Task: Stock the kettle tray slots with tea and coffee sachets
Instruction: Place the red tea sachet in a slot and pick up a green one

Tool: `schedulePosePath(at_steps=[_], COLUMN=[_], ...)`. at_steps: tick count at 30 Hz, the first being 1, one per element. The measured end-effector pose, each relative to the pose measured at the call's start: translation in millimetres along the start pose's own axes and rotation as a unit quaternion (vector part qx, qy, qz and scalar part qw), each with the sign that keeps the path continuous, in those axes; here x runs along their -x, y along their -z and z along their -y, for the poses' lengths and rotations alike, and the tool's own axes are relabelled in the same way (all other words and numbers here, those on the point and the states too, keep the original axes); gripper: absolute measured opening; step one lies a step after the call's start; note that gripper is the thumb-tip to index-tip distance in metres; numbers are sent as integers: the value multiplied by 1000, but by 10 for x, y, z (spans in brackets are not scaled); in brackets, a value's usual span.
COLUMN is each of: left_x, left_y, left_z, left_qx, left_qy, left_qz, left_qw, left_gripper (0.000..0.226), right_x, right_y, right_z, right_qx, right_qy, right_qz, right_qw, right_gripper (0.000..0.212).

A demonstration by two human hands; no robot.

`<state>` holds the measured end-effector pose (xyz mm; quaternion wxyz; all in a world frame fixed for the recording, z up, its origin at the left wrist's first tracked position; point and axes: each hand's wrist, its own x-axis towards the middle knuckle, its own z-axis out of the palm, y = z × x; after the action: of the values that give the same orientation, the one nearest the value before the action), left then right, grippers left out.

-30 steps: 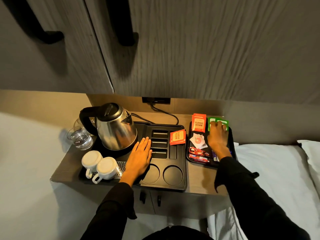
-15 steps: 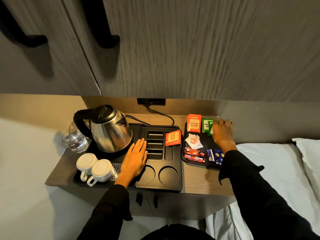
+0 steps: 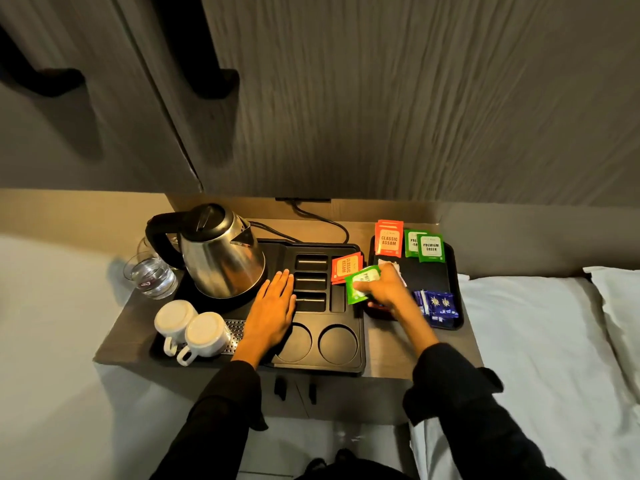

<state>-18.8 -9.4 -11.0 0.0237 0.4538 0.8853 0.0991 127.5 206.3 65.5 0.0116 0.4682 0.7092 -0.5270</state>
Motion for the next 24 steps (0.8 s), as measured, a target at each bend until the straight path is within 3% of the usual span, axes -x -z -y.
schedulePosePath(at_steps=[5, 9, 13, 18, 20, 24], left_x=[0, 3, 4, -12, -21, -11], left_y=[5, -8, -20, -16, -12, -8], left_z=[3, 3, 10, 4, 1, 0], left_qx=[-6, -4, -5, -1, -1, 3], left_qy=[3, 4, 2, 1, 2, 3], left_qz=[7, 7, 6, 5, 7, 6], left_qw=[1000, 1000, 1000, 1000, 1000, 1000], left_gripper=[56, 55, 55, 55, 55, 55], right_x=[87, 172, 179, 91, 118, 150], right_y=[-517, -802, -911, -716, -695, -592], right_z=[43, 33, 19, -24, -8, -63], right_qx=[68, 203, 246, 183, 228, 300], right_qy=[5, 35, 36, 49, 64, 108], right_qz=[-118, -196, -193, -167, -148, -245], right_qw=[991, 959, 949, 967, 960, 915], right_gripper=[77, 69, 70, 75, 82, 62])
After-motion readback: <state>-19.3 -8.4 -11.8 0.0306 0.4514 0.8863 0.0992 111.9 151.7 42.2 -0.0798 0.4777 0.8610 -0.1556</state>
